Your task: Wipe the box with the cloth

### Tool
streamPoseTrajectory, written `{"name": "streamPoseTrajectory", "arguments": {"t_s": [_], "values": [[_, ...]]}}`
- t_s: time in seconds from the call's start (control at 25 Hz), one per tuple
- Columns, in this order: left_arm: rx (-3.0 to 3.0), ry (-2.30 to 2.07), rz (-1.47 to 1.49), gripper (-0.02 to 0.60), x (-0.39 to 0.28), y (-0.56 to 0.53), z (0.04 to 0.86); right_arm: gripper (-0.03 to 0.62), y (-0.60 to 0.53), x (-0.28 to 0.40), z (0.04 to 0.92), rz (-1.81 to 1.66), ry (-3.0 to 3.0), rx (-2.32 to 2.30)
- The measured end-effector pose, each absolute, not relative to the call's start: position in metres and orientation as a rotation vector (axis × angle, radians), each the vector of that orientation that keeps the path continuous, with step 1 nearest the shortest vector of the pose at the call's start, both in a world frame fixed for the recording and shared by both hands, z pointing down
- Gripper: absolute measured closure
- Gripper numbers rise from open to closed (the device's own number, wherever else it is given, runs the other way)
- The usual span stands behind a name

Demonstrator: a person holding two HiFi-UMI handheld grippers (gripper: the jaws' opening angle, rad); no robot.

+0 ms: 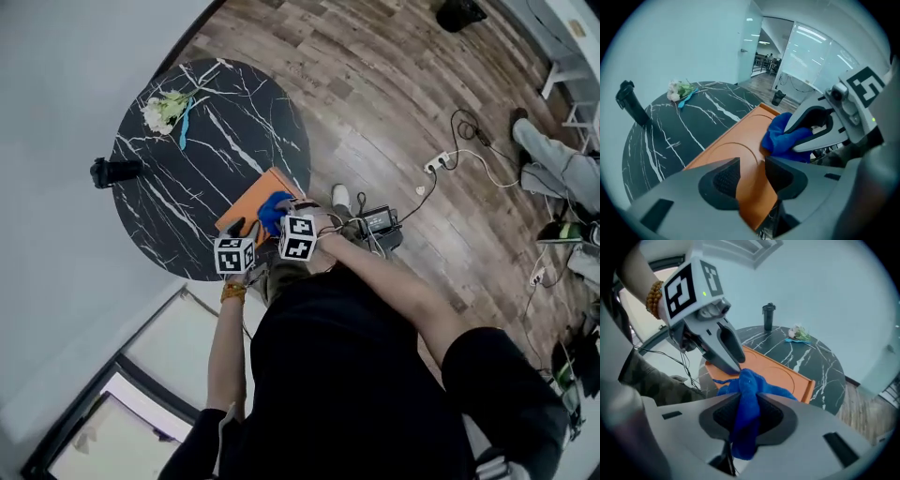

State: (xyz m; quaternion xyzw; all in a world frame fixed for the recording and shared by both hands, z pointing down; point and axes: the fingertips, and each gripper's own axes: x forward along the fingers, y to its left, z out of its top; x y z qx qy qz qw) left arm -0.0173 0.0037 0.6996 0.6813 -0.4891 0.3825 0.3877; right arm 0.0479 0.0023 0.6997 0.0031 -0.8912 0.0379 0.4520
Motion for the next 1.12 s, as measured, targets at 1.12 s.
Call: {"name": "streamPoseTrajectory", "arguments": {"t_s": [1.12], "values": [[1.599,-1.354,0.887,0.463,-0.025,-0.008,0.706,0.511,-0.119,0.087,0.704,1.746,-2.167,0.253]]}}
